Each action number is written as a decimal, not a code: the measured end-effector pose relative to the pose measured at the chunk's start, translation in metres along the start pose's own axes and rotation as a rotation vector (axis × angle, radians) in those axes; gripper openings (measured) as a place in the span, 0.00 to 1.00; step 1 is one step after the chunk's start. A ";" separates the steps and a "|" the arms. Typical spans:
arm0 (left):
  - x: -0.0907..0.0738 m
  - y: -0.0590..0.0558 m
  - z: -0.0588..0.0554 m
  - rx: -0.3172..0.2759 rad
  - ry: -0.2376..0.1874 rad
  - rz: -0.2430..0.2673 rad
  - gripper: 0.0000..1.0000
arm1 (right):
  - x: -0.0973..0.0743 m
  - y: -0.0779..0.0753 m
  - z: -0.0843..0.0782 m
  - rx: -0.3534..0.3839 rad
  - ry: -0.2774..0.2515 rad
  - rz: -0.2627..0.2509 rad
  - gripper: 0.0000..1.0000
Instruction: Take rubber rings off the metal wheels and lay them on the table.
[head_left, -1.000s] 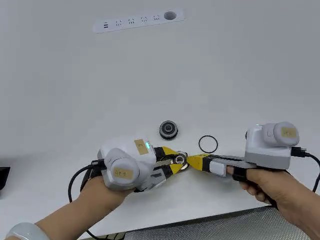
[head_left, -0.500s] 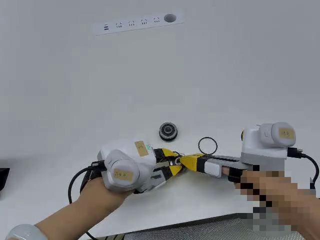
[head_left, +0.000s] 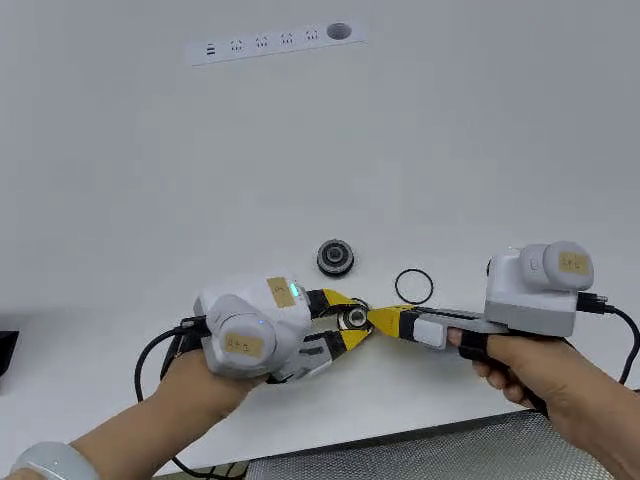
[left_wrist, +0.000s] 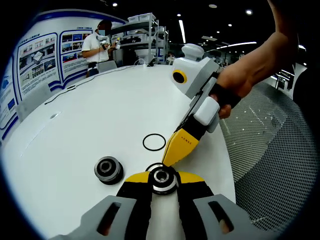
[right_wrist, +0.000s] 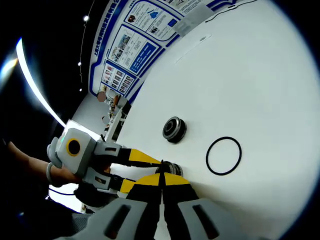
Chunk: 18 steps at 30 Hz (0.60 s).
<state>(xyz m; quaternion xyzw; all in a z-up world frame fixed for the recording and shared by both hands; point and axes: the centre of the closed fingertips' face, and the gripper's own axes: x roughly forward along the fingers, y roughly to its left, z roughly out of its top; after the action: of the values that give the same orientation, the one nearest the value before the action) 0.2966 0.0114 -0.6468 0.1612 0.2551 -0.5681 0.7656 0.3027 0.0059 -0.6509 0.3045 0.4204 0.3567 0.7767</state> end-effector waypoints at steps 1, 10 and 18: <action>0.000 0.000 0.000 0.003 -0.002 0.002 0.21 | 0.000 0.000 0.000 0.000 0.000 -0.001 0.02; -0.006 0.008 -0.004 0.003 0.000 0.035 0.32 | -0.001 0.001 0.000 0.004 0.000 0.004 0.02; -0.010 0.009 -0.014 -0.013 0.018 0.046 0.40 | 0.000 0.008 -0.002 0.003 0.002 0.021 0.02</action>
<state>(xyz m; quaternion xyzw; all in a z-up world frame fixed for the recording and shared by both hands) 0.3001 0.0296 -0.6525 0.1673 0.2617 -0.5471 0.7773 0.2981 0.0109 -0.6454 0.3097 0.4185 0.3646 0.7720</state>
